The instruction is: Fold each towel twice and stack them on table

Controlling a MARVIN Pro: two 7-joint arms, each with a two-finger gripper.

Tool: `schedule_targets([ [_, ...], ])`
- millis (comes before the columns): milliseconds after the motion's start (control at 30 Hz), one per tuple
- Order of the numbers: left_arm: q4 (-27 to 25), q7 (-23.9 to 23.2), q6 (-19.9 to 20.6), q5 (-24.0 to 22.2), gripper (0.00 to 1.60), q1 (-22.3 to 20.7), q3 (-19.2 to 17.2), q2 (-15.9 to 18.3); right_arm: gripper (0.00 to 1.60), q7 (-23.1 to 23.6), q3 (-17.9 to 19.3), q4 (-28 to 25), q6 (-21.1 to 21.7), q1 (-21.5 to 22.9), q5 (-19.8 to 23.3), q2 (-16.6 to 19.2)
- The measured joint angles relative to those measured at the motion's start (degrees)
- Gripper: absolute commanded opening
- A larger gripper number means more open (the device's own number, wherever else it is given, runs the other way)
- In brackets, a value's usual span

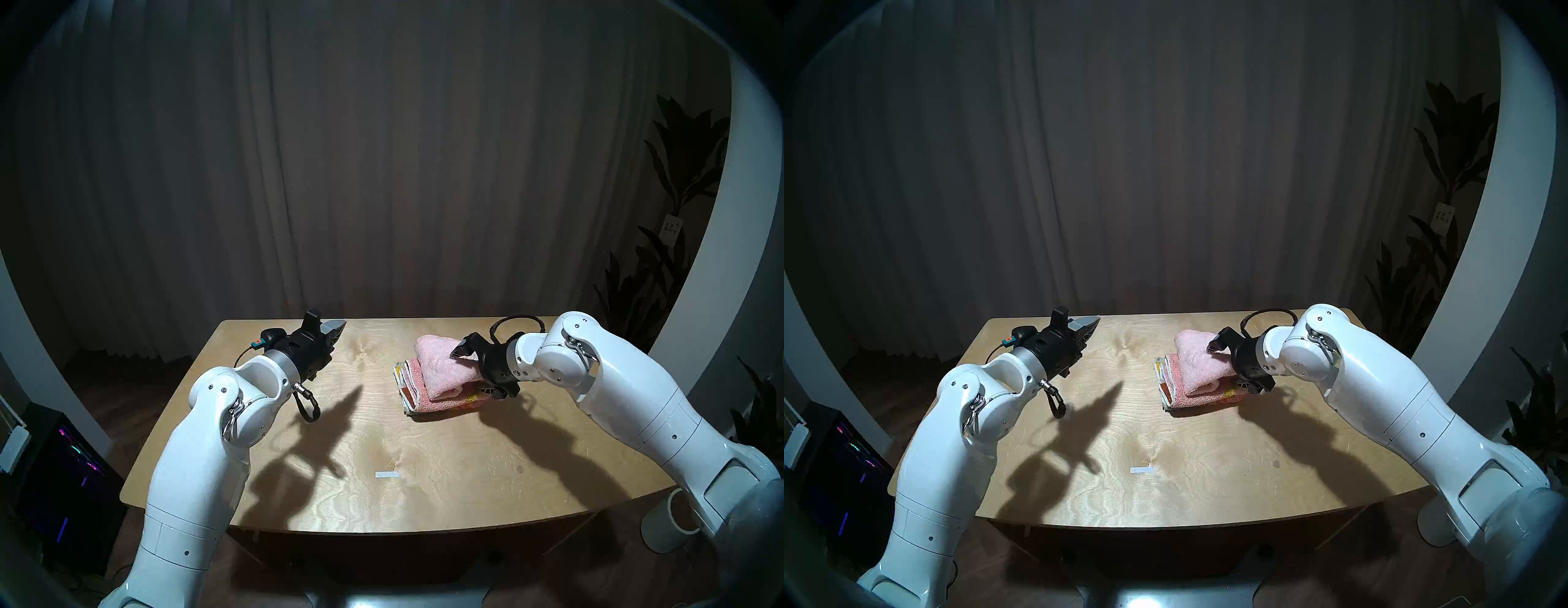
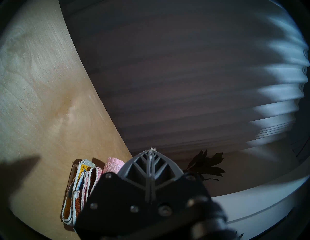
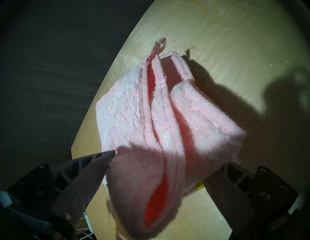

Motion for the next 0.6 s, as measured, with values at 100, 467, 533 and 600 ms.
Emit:
schedule_targets([
  [100, -0.14, 0.04, 0.14, 0.05, 0.00, 0.16, -0.13, 0.10, 1.60, -2.55, 0.29, -1.29, -0.85, 0.12, 0.88, 0.49],
  [467, -1.08, 0.14, 0.68, -0.20, 0.00, 1.14, -0.77, 0.28, 1.60, -11.41, 0.45, -7.49, -3.86, 0.15, 1.20, 3.66],
  [533, -1.32, 0.15, 0.80, -0.30, 0.00, 1.39, -0.85, 0.29, 1.60, -12.01, 0.66, -8.34, -4.44, -0.10, 1.08, 4.25],
  [600, -1.56, 0.15, 0.96, -0.48, 0.00, 1.70, -0.91, 0.32, 1.60, -12.67, 0.90, -9.26, -5.09, -0.48, 0.94, 4.96],
])
